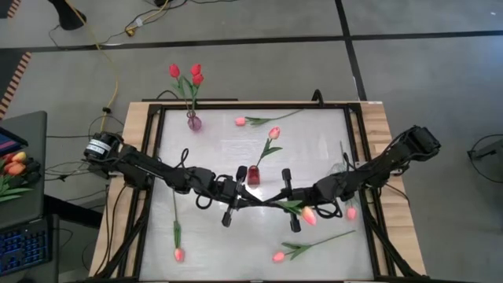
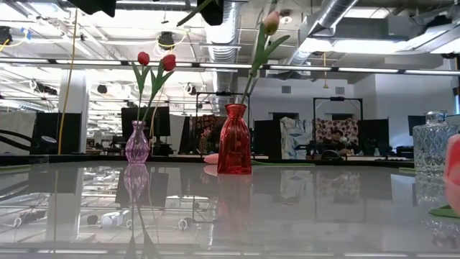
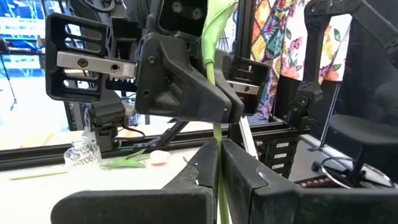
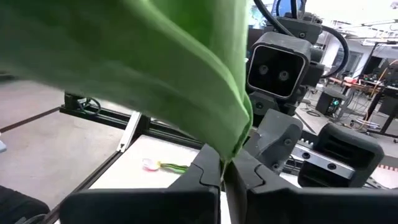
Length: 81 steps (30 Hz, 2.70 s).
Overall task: Sort flowers into vase by color
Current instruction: Put the top pink-orange tulip into the red vase
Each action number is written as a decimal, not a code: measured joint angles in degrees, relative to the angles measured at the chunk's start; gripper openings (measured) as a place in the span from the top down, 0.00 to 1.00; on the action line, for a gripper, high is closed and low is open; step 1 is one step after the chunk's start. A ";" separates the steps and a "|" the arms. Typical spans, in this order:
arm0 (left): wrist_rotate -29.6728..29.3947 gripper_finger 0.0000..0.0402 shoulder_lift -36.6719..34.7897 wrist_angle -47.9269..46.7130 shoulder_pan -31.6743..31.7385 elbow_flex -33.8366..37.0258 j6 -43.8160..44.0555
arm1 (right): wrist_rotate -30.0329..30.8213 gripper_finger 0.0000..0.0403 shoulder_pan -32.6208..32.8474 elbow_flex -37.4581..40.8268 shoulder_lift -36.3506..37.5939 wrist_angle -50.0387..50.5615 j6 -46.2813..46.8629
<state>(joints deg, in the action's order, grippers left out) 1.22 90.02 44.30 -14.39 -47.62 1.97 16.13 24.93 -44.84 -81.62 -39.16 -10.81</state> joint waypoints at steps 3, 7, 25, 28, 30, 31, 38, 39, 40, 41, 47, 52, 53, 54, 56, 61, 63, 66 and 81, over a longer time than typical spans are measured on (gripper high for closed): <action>-0.93 0.95 0.00 -1.04 0.01 0.00 -1.86 | 2.67 0.91 0.04 0.00 0.01 0.32 1.78; -5.16 0.84 -1.22 -5.22 0.01 0.02 -3.05 | 3.79 0.90 -0.42 0.00 1.93 3.66 3.84; -32.19 0.54 -18.73 -52.56 0.01 0.02 9.82 | 3.77 0.92 -10.71 -10.70 6.59 35.27 12.40; -32.38 0.54 -18.69 -54.61 0.01 0.04 11.69 | 3.61 0.92 -12.32 -15.10 4.60 41.14 12.50; -32.42 0.54 -18.71 -55.33 0.01 0.04 12.13 | 3.56 0.91 -13.47 -17.73 3.42 44.75 13.43; -32.40 0.54 -18.69 -55.70 0.01 0.04 12.16 | 3.54 0.91 -14.07 -18.71 2.81 45.83 14.08; -32.61 0.54 -18.69 -55.68 0.01 0.04 11.20 | 3.37 0.92 -17.20 -21.33 -0.91 48.05 14.91; -32.60 0.54 -18.69 -55.68 0.01 0.04 11.20 | 3.29 0.92 -17.39 -21.33 -1.13 48.07 14.90; -32.62 0.54 -18.69 -55.70 0.01 0.04 11.19 | 3.28 0.91 -17.63 -21.33 -1.32 48.42 14.89; -32.62 0.54 -18.69 -55.83 0.01 0.04 11.18 | 3.26 0.91 -17.71 -21.33 -1.59 48.41 14.89; -32.75 0.54 -18.69 -56.61 0.01 0.04 10.74 | 3.16 0.92 -18.38 -21.33 -1.62 48.89 14.81; -33.43 0.54 -18.69 -56.64 0.01 0.04 10.28 | 3.15 0.91 -18.17 -21.33 -0.54 48.60 14.01; -33.43 0.54 -18.69 -56.64 0.01 0.04 10.28 | 3.16 0.91 -18.03 -21.32 -0.44 48.74 13.99; -33.47 0.54 -18.69 -56.64 0.01 0.04 10.28 | 3.16 0.91 -17.85 -21.33 -0.37 48.51 13.99; -33.54 0.54 -18.69 -56.62 0.01 0.04 10.28 | 3.16 0.91 -17.79 -21.33 -0.05 48.98 13.95; -33.54 0.54 -18.67 -56.62 0.01 0.04 10.28 | 3.16 0.92 -17.31 -21.31 0.13 49.76 13.82; -33.54 0.54 -18.67 -56.62 0.01 0.04 10.28 | 3.16 0.91 -17.03 -21.31 0.13 50.33 13.82; -33.54 0.54 -18.67 -56.59 0.01 0.04 10.28 | 3.16 0.91 -17.02 -21.31 0.13 51.44 13.94; -33.54 0.54 -18.67 -56.51 0.01 0.04 10.59 | 1.76 0.91 -17.03 -21.31 -0.22 52.36 15.37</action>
<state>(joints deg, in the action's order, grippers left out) -32.32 71.35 -12.21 -14.37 -47.57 12.56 17.89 7.90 -66.15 -81.84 13.20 4.56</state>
